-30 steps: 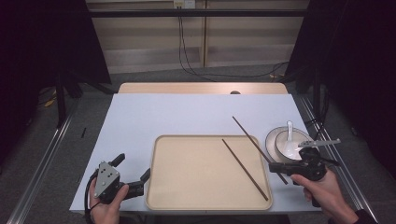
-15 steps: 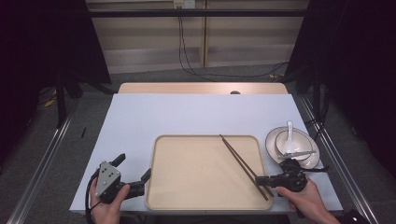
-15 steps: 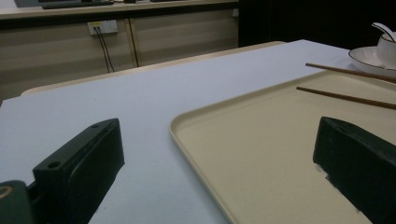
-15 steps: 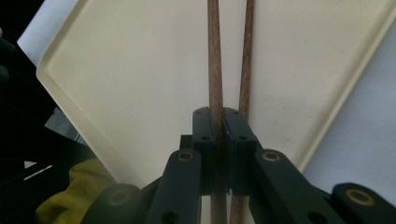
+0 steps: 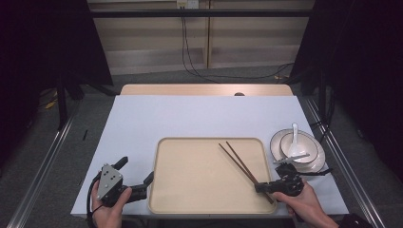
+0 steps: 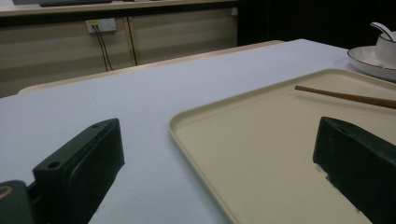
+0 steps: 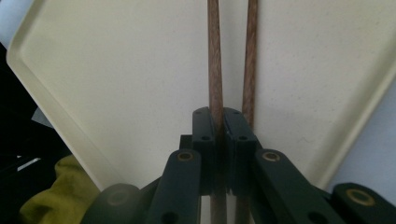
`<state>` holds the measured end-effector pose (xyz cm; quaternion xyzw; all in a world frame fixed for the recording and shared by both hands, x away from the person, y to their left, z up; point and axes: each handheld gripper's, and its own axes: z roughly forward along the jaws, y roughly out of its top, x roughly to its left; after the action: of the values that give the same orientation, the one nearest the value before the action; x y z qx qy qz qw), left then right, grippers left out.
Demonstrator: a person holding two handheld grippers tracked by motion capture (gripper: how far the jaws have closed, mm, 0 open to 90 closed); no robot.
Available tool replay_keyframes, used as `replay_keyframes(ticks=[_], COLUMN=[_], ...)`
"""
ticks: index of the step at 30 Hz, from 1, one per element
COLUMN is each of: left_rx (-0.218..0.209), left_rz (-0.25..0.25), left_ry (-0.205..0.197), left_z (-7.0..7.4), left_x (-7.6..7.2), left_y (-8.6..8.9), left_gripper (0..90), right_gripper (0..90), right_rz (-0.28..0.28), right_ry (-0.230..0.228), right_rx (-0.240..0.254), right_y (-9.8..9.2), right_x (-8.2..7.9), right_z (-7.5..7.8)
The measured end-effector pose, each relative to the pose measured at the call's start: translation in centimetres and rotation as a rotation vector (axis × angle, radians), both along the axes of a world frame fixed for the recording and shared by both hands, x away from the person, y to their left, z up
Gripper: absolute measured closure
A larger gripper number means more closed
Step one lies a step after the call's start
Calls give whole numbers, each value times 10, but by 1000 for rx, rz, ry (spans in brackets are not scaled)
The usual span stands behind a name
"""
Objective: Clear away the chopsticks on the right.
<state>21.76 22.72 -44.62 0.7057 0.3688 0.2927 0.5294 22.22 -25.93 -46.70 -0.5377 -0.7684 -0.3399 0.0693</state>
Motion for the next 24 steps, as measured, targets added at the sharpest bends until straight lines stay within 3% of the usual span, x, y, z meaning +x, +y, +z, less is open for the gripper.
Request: replay_keyframes(ticks=[6,10,16,18,22,24], left_rx=[1,8,7,0,-1,-4], left_rz=[3,6,10,8,11,2], left_ry=[-1,1,0,-1,1,4], left_z=[0,0,0,0,0,0], left_x=[1,0,0,0,0,0], left_y=[2,1,2,2,2,1], left_gripper=[19,19,19,19,19,19], right_gripper=[839,779,783,732,723,697], right_rz=[-8,1,6,32,80,108], right_ry=[-16,-19,-39,-46,-61,-103], right_rx=[-3,11,8,18,35,51], right_y=[1,1,2,1,0,-3], right_x=[0,-1,-2,-2,-4,-5], right_z=[-1,-1,-2,-2,-1,3])
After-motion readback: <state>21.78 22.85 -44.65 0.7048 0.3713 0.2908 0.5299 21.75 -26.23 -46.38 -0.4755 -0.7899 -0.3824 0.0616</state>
